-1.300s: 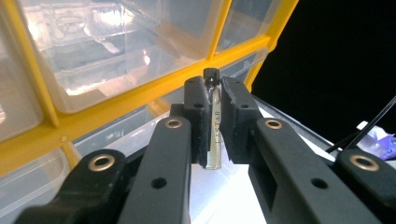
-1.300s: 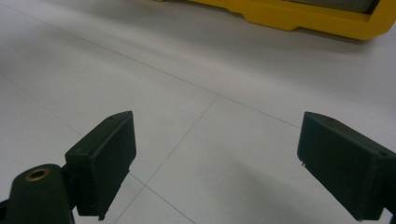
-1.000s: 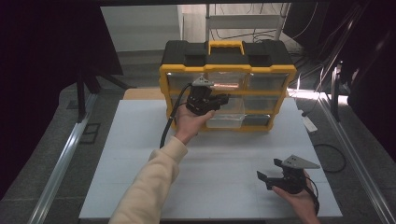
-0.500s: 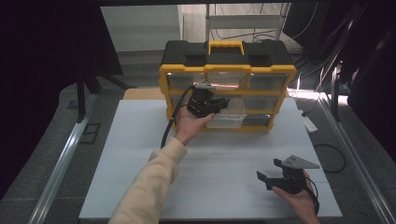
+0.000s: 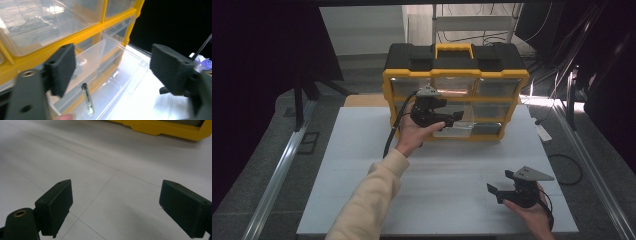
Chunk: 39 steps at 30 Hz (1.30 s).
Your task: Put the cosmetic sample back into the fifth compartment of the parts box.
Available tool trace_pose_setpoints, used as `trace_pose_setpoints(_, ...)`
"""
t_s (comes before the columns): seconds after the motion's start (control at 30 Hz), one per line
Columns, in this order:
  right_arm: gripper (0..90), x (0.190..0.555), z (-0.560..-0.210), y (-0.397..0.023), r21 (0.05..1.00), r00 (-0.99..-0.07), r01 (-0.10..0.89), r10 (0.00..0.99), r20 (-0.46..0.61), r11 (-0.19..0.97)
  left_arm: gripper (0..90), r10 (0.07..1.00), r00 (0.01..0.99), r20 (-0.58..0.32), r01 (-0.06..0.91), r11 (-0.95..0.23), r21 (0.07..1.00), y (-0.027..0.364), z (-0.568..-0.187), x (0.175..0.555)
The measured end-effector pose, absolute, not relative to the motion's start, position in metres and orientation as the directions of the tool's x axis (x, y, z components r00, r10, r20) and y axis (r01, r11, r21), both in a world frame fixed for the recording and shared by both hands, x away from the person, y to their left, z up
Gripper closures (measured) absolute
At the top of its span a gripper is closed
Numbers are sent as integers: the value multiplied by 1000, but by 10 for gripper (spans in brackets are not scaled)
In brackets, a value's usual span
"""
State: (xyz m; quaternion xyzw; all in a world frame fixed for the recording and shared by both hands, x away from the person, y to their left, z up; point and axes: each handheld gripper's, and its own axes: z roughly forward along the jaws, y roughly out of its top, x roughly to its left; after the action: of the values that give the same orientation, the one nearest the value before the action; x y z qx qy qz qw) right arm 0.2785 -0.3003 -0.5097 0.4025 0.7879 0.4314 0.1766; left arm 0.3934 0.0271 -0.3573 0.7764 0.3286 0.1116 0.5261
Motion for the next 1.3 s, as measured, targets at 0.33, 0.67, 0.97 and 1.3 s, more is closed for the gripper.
trace_pose_setpoints(0.33,115,278,-510,-304,824,-611,483,788,75,296,120,630,762,-149,370,-235,899,43,-357,375)
trace_pose_setpoints(0.67,114,277,-510,-302,824,-623,480,778,78,301,96,652,747,-130,352,-222,909,71,-365,344)
trace_pose_setpoints(0.97,115,276,-509,-303,827,-623,475,778,75,300,96,692,712,-122,357,-207,911,110,-400,297)
trace_pose_setpoints(1.3,115,274,-509,-304,824,-616,478,785,66,305,96,734,666,-132,409,-211,888,147,-451,255)
